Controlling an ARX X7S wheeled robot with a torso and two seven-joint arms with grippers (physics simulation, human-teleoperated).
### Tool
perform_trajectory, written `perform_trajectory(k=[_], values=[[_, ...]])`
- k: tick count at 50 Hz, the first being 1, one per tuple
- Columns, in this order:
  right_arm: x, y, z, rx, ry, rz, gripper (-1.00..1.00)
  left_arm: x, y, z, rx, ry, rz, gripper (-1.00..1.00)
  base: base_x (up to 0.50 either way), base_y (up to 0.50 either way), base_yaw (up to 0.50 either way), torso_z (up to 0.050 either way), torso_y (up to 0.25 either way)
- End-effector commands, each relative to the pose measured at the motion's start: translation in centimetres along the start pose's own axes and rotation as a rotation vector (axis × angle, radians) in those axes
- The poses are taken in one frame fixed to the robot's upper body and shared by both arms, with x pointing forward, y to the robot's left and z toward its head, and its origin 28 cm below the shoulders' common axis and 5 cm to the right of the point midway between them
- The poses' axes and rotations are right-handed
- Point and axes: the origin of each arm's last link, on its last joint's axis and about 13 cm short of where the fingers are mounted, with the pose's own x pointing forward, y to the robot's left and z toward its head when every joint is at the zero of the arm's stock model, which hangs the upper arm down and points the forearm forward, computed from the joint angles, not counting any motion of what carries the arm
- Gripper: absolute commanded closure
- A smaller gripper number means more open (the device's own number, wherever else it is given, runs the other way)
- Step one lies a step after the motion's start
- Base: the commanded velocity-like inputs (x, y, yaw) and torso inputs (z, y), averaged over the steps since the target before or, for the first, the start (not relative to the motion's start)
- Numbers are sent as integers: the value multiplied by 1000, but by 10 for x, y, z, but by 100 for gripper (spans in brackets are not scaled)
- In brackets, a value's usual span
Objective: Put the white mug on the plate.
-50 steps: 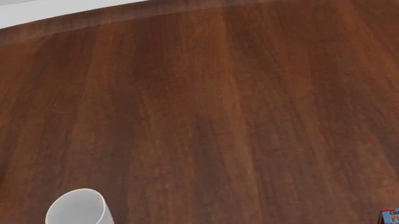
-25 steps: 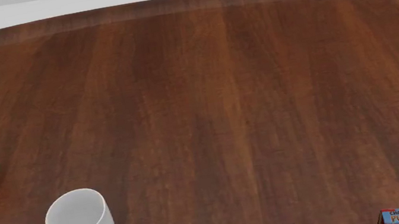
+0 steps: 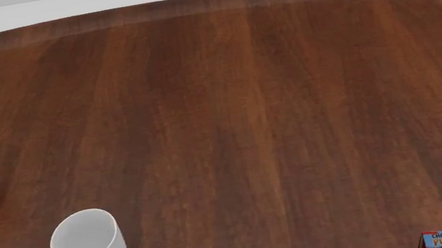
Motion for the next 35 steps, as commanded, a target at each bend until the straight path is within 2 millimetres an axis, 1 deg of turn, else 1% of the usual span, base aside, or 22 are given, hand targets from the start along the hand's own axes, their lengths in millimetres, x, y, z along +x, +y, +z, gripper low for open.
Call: perform_trajectory(k=[1,22,23,35], values=[[0,1,0,2,-2,9,-100,6,1,-5,-10,35,3,-100,0,0,0,0,0],[-1,0,-3,6,1,15,-100,10,1,-11,-29,58,-2,-100,0,0,0,0,0],[-1,0,-3,7,2,15,-100,9,2,-10,-28,54,7,100,0,0,0,0,0],[0,1,-6,8,10,17,-100,-5,-3,4,37,-15,17,100,0,0,0,0,0]])
